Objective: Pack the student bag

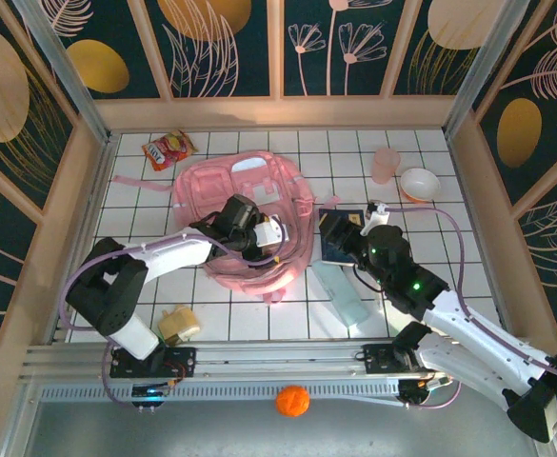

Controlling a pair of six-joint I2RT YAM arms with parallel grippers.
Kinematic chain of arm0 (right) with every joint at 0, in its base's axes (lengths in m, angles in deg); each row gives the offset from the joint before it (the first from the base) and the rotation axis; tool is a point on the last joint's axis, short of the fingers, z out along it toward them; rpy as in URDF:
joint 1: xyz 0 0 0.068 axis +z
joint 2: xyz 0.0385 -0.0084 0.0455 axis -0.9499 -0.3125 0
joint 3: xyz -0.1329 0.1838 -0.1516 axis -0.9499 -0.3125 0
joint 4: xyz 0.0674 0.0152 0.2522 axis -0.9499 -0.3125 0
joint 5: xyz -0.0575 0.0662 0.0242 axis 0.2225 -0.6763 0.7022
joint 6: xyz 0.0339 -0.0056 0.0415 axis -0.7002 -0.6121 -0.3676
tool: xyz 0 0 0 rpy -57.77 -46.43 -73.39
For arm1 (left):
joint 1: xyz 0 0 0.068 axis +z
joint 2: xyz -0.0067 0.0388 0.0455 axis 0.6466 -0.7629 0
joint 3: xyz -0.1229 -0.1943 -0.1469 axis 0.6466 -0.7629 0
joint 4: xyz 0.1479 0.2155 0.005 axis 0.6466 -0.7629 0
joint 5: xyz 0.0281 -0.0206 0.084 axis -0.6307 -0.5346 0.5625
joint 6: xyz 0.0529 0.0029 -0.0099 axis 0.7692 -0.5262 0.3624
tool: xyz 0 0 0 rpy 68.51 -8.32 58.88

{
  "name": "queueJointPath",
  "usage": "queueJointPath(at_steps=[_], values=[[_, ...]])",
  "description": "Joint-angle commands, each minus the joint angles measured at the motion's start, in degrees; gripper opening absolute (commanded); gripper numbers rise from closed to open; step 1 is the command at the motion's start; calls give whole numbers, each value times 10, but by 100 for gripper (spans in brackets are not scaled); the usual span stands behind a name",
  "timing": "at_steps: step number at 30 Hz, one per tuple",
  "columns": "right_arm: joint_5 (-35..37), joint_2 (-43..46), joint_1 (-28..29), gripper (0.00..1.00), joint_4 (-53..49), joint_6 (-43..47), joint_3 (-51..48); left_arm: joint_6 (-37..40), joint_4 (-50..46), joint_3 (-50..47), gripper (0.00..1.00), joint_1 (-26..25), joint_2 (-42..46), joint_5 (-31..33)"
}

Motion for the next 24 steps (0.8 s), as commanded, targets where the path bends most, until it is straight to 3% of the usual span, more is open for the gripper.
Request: queueJointPath(at_steps=[1, 4, 6, 9, 12, 16, 22, 24], values=[[10, 10, -5, 75, 10, -13, 0, -16, 28, 15, 84, -1, -15, 49], [15, 11, -6, 75, -4, -13, 8, -27, 47, 15, 80, -1, -23, 74], [22, 15, -6, 75, -9, -16, 8, -32, 50, 17, 69, -1, -28, 78], [48, 24, -7, 74, -28, -42, 3, -36, 24, 31, 25, -1, -25, 76], [58, 33, -16, 80, -55, -65, 0, -26, -6, 39, 0, -1, 4, 54], [54, 34, -45, 83, -94, -69, 2, 0, -8, 19, 0, 2, 70, 3], [35, -2, -68, 73, -58, 67, 4, 48, -49, 11, 0, 31, 149, -70], [27, -24, -69, 72, -35, 168, 8, 50, -60, 11, 0, 55, 165, -102]])
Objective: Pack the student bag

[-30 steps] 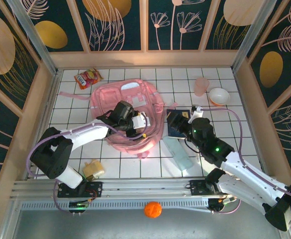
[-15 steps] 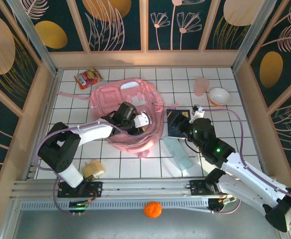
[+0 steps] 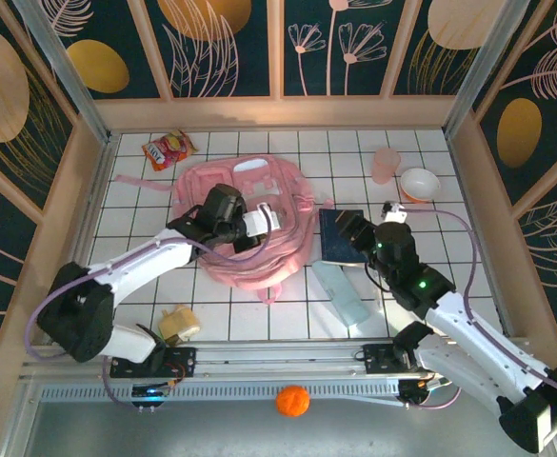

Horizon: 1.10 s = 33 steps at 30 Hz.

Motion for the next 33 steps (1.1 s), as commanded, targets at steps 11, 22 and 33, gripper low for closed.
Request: queueJointPath(at_steps=[11, 22, 33], values=[[-340, -169, -152, 69, 73, 654, 47, 57, -59, 64, 0, 107, 88, -198], [-546, -332, -227, 65, 98, 827, 100, 39, -31, 88, 0, 144, 117, -242], [-626, -471, -230, 64, 65, 846, 191, 31, -8, 95, 0, 151, 129, -255]])
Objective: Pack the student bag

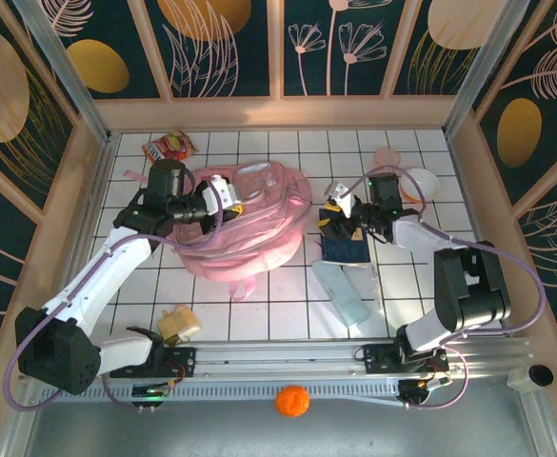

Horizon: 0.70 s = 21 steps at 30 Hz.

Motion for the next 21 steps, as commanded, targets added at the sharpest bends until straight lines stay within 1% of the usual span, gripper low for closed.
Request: queueJointPath(at_steps=[1, 6, 12, 16, 21], values=[[-56, -32, -4, 64, -24, 27, 42, 5, 89, 29, 0, 4, 33, -60], [-106, -70, -4, 64, -31, 12, 79, 3, 94, 32, 0, 5, 34, -61], [-150, -113, -4, 60, -72, 17, 116, -4, 110, 28, 0, 5, 38, -55], [-170, -124, -4, 53, -116, 32, 131, -1, 116, 28, 0, 5, 36, -45], [-208, -132, -9, 38, -126, 2, 141, -11, 145, 13, 0, 5, 37, -26]])
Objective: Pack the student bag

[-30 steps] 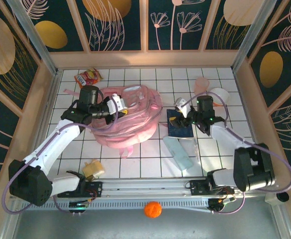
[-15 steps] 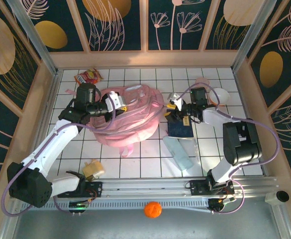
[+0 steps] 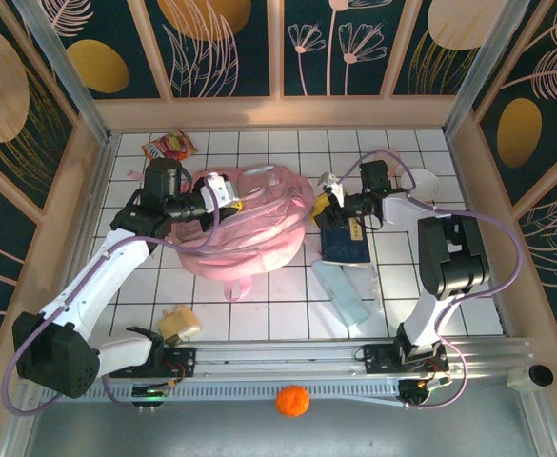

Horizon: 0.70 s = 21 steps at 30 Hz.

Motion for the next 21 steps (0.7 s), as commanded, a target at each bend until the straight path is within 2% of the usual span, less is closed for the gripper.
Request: queueJointPath(at_steps=[1, 8, 14, 19, 21], values=[[-55, -9, -4, 33, -32, -18, 18, -4, 121, 11, 0, 2, 26, -16], [-36, 12, -4, 8, -7, -61, 15, -13, 140, -4, 0, 3, 26, 45], [23, 24, -4, 7, 0, -115, 17, -26, 131, 2, 0, 2, 22, 119], [46, 23, -5, 6, 6, -154, 14, -34, 145, -16, 0, 2, 37, 113], [51, 20, -4, 9, 8, -162, 13, -39, 147, -21, 0, 2, 38, 110]])
